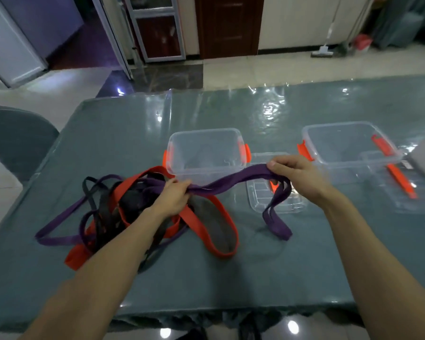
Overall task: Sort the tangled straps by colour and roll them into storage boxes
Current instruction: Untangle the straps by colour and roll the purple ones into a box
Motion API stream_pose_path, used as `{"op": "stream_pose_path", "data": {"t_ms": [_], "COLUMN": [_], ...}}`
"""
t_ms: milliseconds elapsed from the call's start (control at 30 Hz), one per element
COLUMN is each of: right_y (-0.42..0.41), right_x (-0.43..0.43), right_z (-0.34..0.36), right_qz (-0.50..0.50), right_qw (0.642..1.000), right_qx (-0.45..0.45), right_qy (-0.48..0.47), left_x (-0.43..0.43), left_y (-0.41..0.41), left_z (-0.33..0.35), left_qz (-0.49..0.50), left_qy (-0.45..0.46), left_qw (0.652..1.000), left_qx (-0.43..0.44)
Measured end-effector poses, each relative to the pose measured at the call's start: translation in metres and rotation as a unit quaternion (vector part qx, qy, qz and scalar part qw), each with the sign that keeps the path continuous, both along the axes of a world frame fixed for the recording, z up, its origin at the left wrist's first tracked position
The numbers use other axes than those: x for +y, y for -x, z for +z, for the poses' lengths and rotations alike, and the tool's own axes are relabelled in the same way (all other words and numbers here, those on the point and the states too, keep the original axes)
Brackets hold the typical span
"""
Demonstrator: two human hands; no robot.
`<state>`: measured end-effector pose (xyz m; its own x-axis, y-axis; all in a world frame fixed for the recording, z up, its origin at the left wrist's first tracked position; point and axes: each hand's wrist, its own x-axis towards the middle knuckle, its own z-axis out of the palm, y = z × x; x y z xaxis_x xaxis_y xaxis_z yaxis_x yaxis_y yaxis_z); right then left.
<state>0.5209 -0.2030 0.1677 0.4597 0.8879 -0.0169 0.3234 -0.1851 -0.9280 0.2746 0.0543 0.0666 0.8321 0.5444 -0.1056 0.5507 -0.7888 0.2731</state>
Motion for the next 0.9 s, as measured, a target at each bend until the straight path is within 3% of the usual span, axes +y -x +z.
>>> {"op": "stream_pose_path", "data": {"t_ms": [167, 367, 467, 600, 667, 767, 900], "right_y": [0.019, 0.083, 0.122, 0.152, 0.152, 0.149, 0.158], "right_x": [0.037, 0.132, 0.175, 0.211, 0.218, 0.215, 0.198], "right_z": [-0.010, 0.015, 0.032, 0.047, 0.062, 0.094, 0.128], "right_qz": [0.028, 0.087, 0.165, 0.168, 0.185, 0.210, 0.233], "right_qw": [0.972, 0.986, 0.983, 0.985, 0.980, 0.974, 0.959], "right_qx": [-0.108, -0.138, -0.077, -0.011, 0.028, 0.042, 0.106], "right_qy": [0.208, 0.032, 0.016, -0.043, -0.062, -0.078, -0.120], "left_x": [0.032, 0.047, 0.041, 0.048, 0.057, 0.067, 0.053], "left_y": [0.006, 0.027, 0.049, 0.084, 0.108, 0.138, 0.140], "left_z": [0.088, 0.203, 0.224, 0.247, 0.242, 0.193, 0.108], "left_qz": [0.099, 0.034, 0.045, 0.090, 0.133, 0.179, 0.141], "left_qy": [0.005, -0.070, -0.061, -0.073, -0.033, 0.088, 0.190], "left_qw": [0.983, 0.984, 0.977, 0.946, 0.932, 0.944, 0.961], "left_qx": [-0.155, -0.160, -0.201, -0.302, -0.337, -0.262, -0.140]}}
